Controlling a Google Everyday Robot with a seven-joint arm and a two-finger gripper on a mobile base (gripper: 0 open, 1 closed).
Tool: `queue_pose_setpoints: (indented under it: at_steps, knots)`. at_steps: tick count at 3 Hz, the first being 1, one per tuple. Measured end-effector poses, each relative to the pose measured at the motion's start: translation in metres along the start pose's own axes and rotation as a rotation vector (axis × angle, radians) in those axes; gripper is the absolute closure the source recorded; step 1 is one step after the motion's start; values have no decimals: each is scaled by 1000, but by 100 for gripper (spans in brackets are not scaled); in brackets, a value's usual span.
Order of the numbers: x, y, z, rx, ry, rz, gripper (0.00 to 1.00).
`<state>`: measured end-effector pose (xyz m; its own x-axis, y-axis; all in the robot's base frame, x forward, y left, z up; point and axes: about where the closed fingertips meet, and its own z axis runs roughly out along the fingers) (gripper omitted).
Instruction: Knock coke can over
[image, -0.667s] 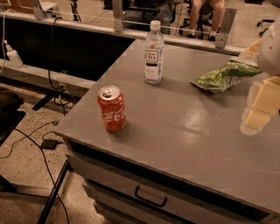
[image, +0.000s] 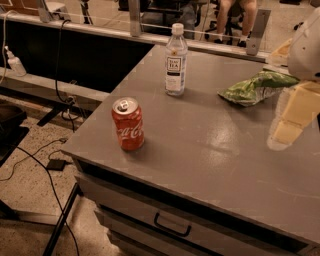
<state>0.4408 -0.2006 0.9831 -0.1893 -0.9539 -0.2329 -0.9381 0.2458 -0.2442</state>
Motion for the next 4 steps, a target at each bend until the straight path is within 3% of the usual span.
queue_pose_setpoints:
  at_steps: [1,2,3,4]
  knots:
    - [-42,-1,-8,-3,-58,-57,0]
    - [-119,0,-10,-11,-130,-160,0]
    - [-117,0,-11,-8,-130,-157,0]
    - [-127,-1,-3,-1,-263,-189,0]
